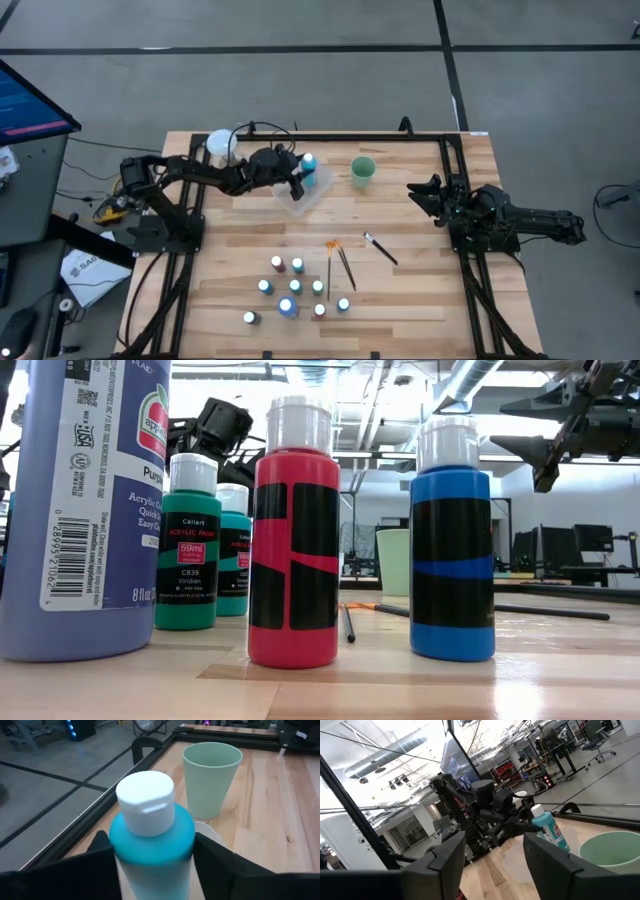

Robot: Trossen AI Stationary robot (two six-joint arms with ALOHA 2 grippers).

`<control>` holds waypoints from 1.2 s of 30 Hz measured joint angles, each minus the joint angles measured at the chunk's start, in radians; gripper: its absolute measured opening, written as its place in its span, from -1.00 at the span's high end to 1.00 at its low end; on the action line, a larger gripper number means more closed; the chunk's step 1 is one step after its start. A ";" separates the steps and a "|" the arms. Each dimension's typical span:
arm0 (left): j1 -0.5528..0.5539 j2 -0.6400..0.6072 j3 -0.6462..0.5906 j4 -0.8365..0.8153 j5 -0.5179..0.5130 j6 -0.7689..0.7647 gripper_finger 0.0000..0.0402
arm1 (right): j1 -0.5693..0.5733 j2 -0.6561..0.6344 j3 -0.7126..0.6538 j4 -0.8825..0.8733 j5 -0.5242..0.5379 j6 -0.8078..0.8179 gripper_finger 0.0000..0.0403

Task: Pick & Place Paint Supplies
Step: Put the large light blue paint bottle into the transparent bin

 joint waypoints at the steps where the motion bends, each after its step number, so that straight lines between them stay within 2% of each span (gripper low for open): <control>1: 0.000 0.000 0.000 0.000 0.006 0.000 0.46 | 0.000 0.000 0.000 0.000 0.000 0.000 0.05; 10: 0.000 0.000 0.000 0.000 0.010 0.008 0.66 | 0.000 0.000 0.000 0.000 0.000 0.000 0.09; 19: 0.000 0.000 0.000 0.003 -0.019 0.039 0.75 | 0.000 0.000 0.000 0.000 0.000 0.010 0.10; 36: 0.000 0.000 0.000 0.014 -0.028 0.056 0.54 | 0.000 0.000 0.000 0.000 0.000 0.008 0.12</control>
